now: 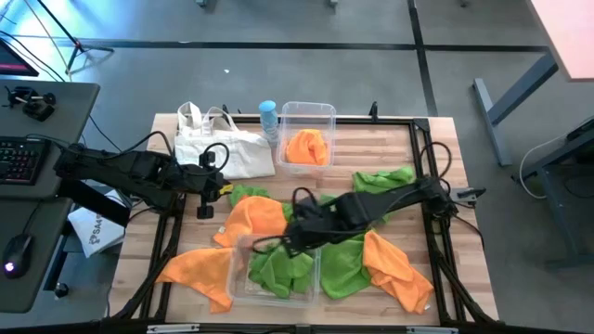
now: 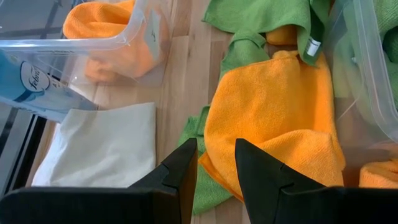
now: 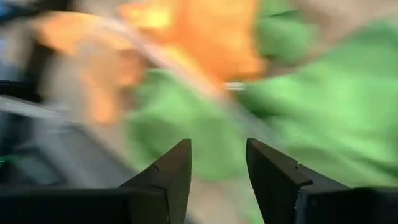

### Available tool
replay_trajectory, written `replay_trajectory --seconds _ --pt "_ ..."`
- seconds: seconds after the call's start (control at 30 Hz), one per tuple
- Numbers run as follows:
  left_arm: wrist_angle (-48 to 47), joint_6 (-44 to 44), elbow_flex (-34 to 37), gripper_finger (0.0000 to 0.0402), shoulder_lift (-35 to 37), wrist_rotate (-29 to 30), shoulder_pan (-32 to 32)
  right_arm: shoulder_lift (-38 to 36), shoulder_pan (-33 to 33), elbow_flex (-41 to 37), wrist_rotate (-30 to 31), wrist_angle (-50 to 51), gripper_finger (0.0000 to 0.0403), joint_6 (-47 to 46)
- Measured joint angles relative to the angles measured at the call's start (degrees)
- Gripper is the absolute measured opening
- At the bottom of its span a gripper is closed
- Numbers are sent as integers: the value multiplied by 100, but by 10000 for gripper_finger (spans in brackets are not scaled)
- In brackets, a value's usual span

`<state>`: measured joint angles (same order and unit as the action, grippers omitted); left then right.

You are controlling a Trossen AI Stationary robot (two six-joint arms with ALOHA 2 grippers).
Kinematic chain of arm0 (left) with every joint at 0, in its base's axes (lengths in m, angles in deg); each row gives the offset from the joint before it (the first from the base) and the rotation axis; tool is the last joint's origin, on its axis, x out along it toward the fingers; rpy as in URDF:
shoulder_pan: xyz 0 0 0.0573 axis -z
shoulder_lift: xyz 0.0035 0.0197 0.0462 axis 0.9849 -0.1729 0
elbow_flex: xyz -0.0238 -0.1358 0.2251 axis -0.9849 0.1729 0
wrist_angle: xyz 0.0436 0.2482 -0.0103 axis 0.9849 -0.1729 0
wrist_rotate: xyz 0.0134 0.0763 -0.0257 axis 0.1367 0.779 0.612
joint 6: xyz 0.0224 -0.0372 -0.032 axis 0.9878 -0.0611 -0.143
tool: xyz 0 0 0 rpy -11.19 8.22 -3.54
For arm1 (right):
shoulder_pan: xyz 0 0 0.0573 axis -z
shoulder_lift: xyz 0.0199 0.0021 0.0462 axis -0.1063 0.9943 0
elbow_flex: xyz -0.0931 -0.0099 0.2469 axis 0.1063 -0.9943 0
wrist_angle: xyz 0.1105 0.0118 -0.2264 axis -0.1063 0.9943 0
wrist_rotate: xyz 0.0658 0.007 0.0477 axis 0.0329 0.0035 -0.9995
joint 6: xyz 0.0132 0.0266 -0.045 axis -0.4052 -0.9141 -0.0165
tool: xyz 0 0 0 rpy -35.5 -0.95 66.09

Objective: Sort microfiber towel by color & place in baskets
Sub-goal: Put the orange microfiber cloth into the top transparent bin

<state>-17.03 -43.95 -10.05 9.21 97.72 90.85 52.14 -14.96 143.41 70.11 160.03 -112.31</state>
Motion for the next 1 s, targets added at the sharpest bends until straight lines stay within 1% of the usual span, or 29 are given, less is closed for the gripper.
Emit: replay_trajectory --seconds 0.1,0.13,0.2,0.3,0.37,0.43,0.53,0.67,0.73,0.8,0.9,1.0 --pt "43 -2 0 97 0 0 0 -24 -122 -8 99 1038 135 117" --pt "40 -2 0 97 0 0 0 -19 -160 -85 104 999 131 262" --pt "39 -2 0 97 -2 0 0 -87 -236 -319 134 800 125 832" --pt "41 -2 0 97 -4 0 0 -154 -271 -689 215 971 119 1017" --pt "43 -4 0 97 -4 0 0 -349 -261 -1248 234 859 117 1389" --pt "47 -4 0 97 -6 2 0 -574 -254 -1811 247 787 117 1441" --pt "50 -3 0 97 -13 2 -1 -1144 -265 -2737 119 991 117 1413" --pt "70 -8 0 97 -20 10 -2 -2180 -327 -4090 104 460 116 1409" --pt "72 -81 0 97 -30 44 0 -2828 -338 -4773 236 68 116 1441" --pt "79 -170 0 97 -50 84 0 -3459 -336 -5443 545 -274 116 1443" --pt "90 -410 0 97 -103 286 0 -4324 -336 -6403 1220 -827 116 1352" --pt "202 -715 0 97 -179 406 -2 -5029 -332 -7204 1797 -1234 116 1182"
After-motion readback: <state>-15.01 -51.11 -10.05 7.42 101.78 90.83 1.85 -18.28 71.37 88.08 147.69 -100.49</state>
